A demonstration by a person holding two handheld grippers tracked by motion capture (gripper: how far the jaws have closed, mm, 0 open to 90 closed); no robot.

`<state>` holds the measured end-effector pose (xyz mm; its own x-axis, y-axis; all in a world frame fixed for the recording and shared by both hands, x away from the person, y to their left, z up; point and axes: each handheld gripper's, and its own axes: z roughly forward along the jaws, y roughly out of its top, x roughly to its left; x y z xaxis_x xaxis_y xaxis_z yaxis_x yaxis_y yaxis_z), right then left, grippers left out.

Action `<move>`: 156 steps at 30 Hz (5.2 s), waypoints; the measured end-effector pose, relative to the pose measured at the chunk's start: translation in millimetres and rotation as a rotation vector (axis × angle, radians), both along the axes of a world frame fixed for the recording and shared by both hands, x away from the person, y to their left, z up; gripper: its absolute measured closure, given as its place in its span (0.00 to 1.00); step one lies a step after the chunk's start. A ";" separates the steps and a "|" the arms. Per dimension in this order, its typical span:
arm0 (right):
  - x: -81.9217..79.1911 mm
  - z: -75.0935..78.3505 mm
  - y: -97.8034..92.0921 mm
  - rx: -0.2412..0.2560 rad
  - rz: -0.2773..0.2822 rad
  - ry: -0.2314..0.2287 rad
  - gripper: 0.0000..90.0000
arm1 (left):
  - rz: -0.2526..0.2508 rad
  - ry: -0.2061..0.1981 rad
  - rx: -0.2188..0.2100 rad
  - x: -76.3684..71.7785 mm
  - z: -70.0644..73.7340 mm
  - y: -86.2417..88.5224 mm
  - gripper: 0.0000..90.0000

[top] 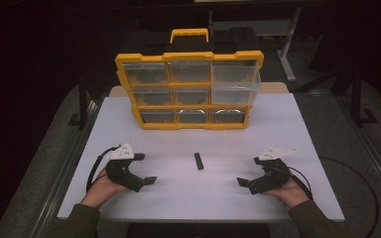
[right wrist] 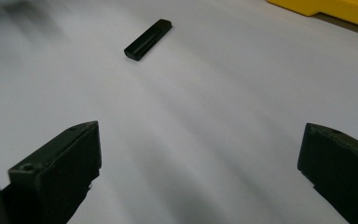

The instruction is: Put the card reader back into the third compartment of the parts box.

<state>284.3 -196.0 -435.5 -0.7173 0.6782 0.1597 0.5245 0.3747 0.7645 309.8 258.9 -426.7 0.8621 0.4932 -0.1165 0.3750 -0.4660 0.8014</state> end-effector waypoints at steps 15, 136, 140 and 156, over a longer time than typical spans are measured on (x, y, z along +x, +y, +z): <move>-0.5 1.6 1.0 0.011 -0.002 -0.001 0.00 | -0.025 -0.003 -0.018 8.9 3.7 -9.8 0.00; 1.5 0.5 1.7 0.014 -0.004 0.004 0.00 | -0.215 -0.009 -0.053 62.8 24.5 -113.0 0.00; 1.9 0.4 2.0 0.012 -0.006 0.004 0.00 | -0.218 -0.009 -0.061 65.0 24.8 -115.0 0.00; 1.9 0.8 1.7 0.016 -0.009 0.002 0.00 | -0.237 -0.015 -0.063 75.1 27.4 -127.4 0.00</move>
